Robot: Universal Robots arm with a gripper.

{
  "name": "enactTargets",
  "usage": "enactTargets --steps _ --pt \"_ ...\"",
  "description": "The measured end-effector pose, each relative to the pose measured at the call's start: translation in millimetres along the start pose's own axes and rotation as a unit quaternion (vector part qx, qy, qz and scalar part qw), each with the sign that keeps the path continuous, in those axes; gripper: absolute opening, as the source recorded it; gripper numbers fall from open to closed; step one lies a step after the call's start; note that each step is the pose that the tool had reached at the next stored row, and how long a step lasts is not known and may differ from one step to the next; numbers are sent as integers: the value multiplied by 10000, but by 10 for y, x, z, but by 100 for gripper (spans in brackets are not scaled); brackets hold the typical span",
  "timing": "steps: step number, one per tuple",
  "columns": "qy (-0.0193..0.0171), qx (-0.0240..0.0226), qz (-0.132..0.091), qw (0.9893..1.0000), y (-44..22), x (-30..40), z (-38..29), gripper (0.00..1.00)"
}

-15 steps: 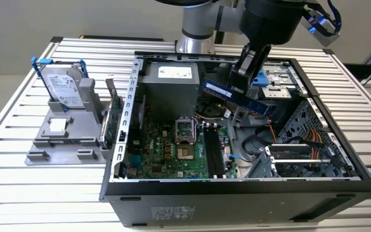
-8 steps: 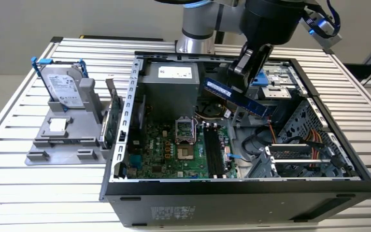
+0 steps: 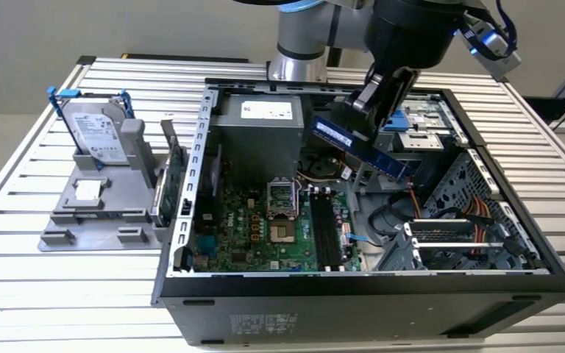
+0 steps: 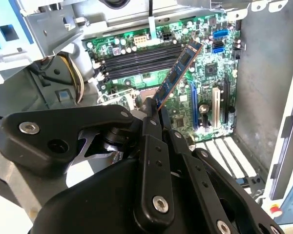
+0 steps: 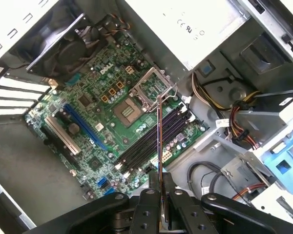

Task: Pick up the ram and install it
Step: 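Insert the ram into the slot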

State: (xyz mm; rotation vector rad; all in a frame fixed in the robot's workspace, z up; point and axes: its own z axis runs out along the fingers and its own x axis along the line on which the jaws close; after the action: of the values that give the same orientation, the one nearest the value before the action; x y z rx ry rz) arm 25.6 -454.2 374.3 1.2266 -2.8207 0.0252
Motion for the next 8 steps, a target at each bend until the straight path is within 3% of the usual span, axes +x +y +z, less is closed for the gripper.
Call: enactTargets --steps 2,8 --pt "-27 9 31 10000 0 1 -1 0" --pt "-208 17 68 9998 0 0 2 0"
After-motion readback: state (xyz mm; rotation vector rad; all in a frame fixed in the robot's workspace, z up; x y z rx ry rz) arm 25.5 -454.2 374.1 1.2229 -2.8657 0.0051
